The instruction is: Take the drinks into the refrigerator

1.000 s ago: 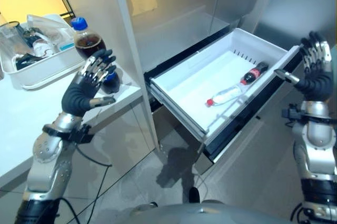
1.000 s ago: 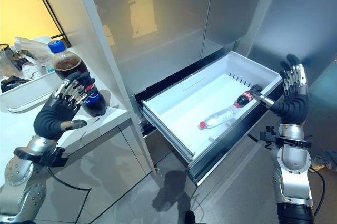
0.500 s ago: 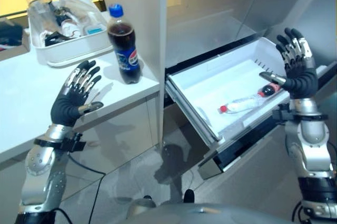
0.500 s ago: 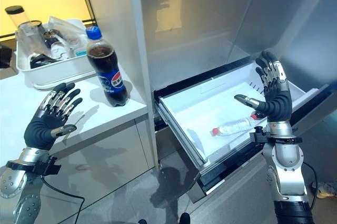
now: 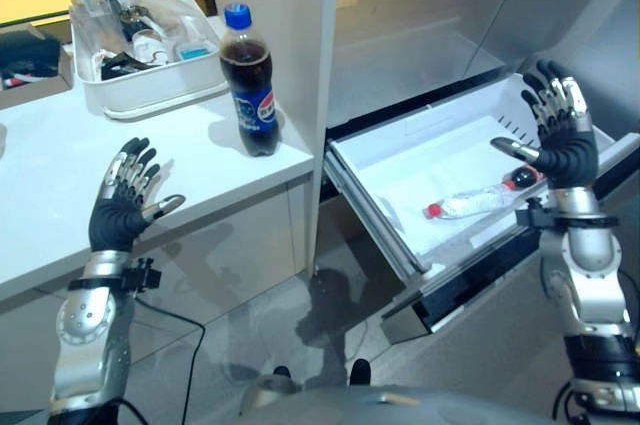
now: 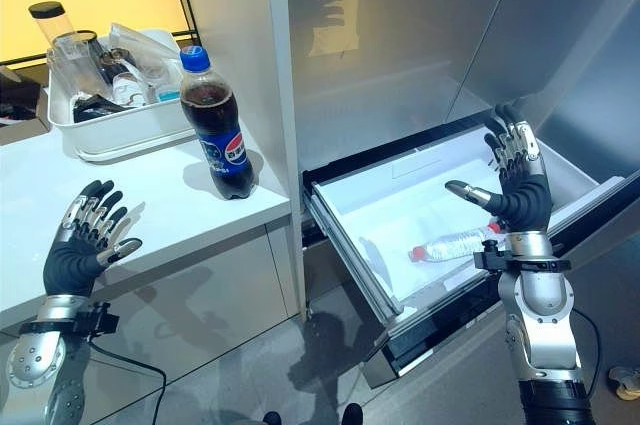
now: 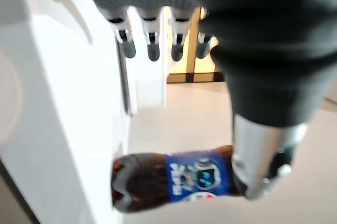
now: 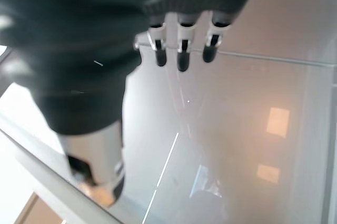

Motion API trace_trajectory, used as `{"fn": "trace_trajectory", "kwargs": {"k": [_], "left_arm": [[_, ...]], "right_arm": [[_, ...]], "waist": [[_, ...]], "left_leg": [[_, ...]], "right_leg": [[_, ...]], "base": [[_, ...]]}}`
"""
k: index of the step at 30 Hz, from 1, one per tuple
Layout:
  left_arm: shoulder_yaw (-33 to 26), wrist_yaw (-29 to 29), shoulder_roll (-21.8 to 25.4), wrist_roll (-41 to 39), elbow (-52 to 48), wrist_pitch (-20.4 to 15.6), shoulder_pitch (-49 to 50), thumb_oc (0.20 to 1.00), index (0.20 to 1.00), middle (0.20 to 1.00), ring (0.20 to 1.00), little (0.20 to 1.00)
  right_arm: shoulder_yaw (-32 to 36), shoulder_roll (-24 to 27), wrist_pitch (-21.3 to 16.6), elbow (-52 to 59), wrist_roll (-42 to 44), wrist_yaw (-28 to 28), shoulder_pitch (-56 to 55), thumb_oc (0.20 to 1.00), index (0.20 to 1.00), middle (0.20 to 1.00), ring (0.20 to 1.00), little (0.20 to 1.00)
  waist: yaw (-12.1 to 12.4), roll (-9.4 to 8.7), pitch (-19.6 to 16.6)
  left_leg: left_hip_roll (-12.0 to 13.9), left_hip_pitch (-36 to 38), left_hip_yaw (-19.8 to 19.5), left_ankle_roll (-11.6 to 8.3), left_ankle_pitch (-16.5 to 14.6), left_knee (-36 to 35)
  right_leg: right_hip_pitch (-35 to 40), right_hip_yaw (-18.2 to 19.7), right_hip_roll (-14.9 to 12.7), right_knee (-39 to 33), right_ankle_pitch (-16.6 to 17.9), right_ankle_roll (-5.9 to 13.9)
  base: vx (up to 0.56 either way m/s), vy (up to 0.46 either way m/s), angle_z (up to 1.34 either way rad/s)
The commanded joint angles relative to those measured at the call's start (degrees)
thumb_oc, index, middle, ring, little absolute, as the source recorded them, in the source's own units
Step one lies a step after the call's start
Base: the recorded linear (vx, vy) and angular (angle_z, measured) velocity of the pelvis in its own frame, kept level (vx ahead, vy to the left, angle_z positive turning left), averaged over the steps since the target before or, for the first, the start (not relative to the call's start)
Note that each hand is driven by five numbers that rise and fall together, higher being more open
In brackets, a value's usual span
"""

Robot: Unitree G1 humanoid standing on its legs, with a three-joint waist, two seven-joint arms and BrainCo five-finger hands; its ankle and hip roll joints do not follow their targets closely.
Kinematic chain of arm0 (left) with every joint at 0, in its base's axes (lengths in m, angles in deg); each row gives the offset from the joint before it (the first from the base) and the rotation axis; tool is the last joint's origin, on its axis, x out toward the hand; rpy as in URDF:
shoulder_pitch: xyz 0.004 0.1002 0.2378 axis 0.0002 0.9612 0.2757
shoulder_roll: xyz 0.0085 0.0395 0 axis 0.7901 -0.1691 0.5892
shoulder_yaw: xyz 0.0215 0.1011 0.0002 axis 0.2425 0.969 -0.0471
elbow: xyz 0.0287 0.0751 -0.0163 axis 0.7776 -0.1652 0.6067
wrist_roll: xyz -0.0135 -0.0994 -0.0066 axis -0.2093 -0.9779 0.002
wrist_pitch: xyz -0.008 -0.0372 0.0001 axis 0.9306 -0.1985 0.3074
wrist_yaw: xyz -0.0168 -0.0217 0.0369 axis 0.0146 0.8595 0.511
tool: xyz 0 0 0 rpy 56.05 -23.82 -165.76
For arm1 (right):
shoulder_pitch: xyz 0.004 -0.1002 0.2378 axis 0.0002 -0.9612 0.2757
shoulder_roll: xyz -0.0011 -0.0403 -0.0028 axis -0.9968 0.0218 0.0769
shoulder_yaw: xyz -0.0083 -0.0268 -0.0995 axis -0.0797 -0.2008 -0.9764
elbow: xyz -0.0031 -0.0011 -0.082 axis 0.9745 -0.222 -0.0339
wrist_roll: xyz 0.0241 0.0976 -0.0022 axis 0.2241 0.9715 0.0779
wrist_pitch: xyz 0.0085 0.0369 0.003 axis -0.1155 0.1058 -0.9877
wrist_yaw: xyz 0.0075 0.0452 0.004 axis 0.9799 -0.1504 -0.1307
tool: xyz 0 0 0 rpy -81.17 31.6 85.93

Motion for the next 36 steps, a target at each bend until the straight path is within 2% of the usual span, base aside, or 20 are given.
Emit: {"fn": "trace_trajectory", "kwargs": {"k": [1, 14, 22, 24, 27, 36], "left_arm": [[0.35, 1.87, 2.53, 2.98, 1.61, -2.89, -4.66, 1.000, 1.000, 1.000, 1.000, 1.000], [11.93, 6.06, 5.65, 9.14, 12.24, -1.18, -22.78, 1.000, 1.000, 1.000, 1.000, 1.000], [18.29, 7.96, 4.01, 8.01, 23.55, 0.95, -32.48, 1.000, 1.000, 1.000, 1.000, 1.000], [19.22, 8.80, 4.40, 9.81, 25.79, 1.51, -34.23, 1.000, 1.000, 1.000, 1.000, 1.000], [20.03, 9.63, 4.49, 10.97, 27.82, 1.90, -36.23, 1.000, 1.000, 1.000, 1.000, 1.000], [22.11, 10.92, 2.68, 10.69, 35.10, 3.60, -41.01, 1.000, 1.000, 1.000, 1.000, 1.000]], "right_arm": [[1.80, -0.40, -1.72, 2.36, 0.40, 0.40, 5.14, 1.000, 1.000, 1.000, 1.000, 1.000], [-2.35, -0.68, -0.92, 2.01, 1.23, -0.17, 6.74, 1.000, 1.000, 1.000, 1.000, 1.000], [-4.46, -0.62, -1.04, 3.46, 3.33, -0.49, 8.28, 1.000, 1.000, 1.000, 1.000, 1.000], [-4.72, -0.47, -1.16, 4.02, 3.59, -0.53, 8.47, 1.000, 1.000, 1.000, 1.000, 1.000], [-4.90, -0.41, -1.25, 4.87, 3.98, -0.75, 8.56, 1.000, 1.000, 1.000, 1.000, 1.000], [-5.57, -0.48, -1.14, 6.42, 4.81, -1.20, 7.93, 1.000, 1.000, 1.000, 1.000, 1.000]], "waist": [[-0.64, -0.52, -0.41], [-4.13, 0.20, -1.50], [-5.74, -0.06, -1.88], [-6.09, -0.01, -2.03], [-6.34, -0.24, -2.00], [-7.31, -0.17, -2.41]], "left_leg": [[-1.13, 1.61, -0.06, 1.24, -3.72, 0.19], [-0.93, 2.95, 1.57, 1.11, -4.31, 0.05], [-0.71, 3.45, 2.35, 1.01, -4.51, 0.05], [-0.54, 3.95, 2.52, 0.97, -5.27, 0.05], [-0.61, 3.77, 2.81, 0.92, -4.68, 0.05], [-0.34, 4.53, 2.92, 0.67, -5.42, 0.05]], "right_leg": [[0.90, -1.11, -2.36, 6.30, -3.26, 4.28], [1.19, 0.21, -2.06, 6.31, -3.19, 4.61], [1.22, 0.85, -1.68, 6.48, -3.29, 4.70], [1.55, 1.04, -1.46, 6.45, -3.83, 4.90], [1.30, 1.17, -1.42, 6.41, -3.32, 4.75], [1.71, 1.55, -0.82, 6.49, -3.98, 4.76]], "base": [[0.00, 0.000, 0.00], [0.01, 0.007, -0.08], [0.00, 0.003, -0.04], [0.03, 0.004, -0.06], [-0.01, -0.006, -0.03], [0.01, -0.005, -0.03]]}}
